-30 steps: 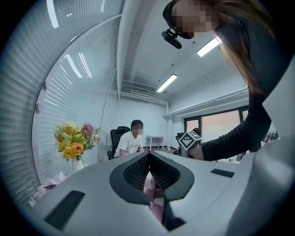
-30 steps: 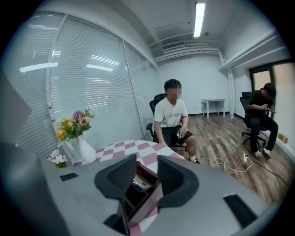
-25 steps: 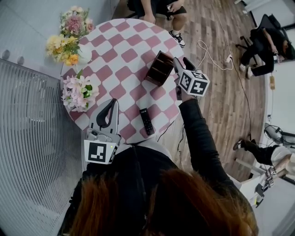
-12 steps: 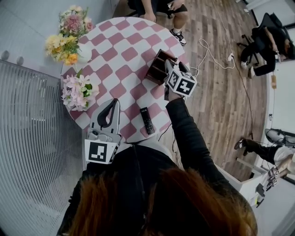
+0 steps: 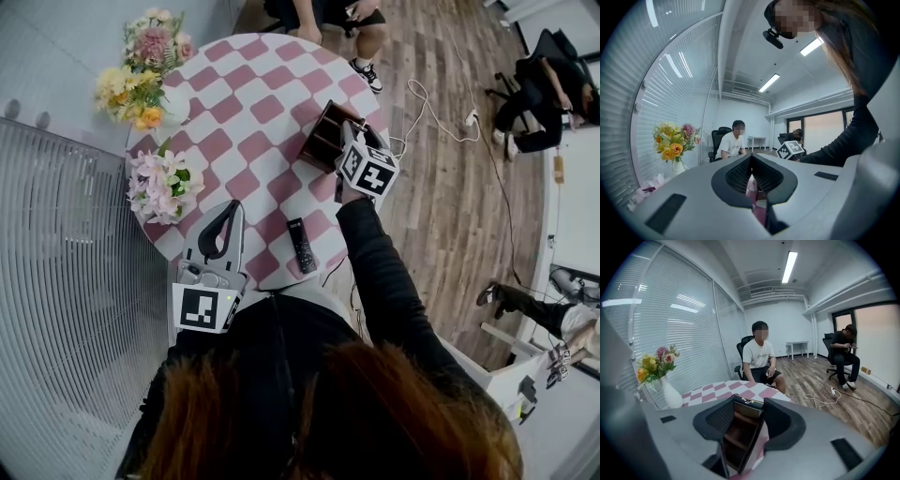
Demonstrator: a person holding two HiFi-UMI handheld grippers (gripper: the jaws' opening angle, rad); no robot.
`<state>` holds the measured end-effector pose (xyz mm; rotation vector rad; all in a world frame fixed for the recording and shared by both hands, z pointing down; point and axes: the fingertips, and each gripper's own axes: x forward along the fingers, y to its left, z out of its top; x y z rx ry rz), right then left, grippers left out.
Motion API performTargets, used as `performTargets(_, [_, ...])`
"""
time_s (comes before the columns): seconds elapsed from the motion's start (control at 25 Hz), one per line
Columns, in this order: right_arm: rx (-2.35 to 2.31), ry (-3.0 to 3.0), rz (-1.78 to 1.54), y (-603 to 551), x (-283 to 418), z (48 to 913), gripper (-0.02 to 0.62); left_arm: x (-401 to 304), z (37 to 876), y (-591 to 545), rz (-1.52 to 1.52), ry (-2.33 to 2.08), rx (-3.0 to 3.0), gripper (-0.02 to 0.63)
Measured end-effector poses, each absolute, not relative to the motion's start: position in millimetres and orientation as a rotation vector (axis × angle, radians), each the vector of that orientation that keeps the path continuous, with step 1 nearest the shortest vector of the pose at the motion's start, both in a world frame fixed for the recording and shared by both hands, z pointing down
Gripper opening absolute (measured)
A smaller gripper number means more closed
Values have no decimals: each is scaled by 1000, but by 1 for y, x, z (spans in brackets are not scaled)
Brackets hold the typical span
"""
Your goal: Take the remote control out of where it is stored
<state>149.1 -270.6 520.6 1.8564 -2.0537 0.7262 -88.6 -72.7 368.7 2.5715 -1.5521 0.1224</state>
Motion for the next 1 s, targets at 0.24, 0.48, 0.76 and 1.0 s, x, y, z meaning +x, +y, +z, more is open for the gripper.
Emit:
performTargets(0.24, [1859,-2075,632,-270,150,510,201,-89,369,-73,117,-1549,2574,9])
performTargets(0.48, [1864,-2135,514,-263,152,485,199,-88,369,-73,110,-1543,2577,9])
performTargets(0.76, [1862,-2235,348,-247,154,443,199,-87,368,-72,101,-1530,2587,9])
performTargets(1.0, [1845,-2364,223,-225,148,404,198,-86,366,-71,93,-1528,2597,9])
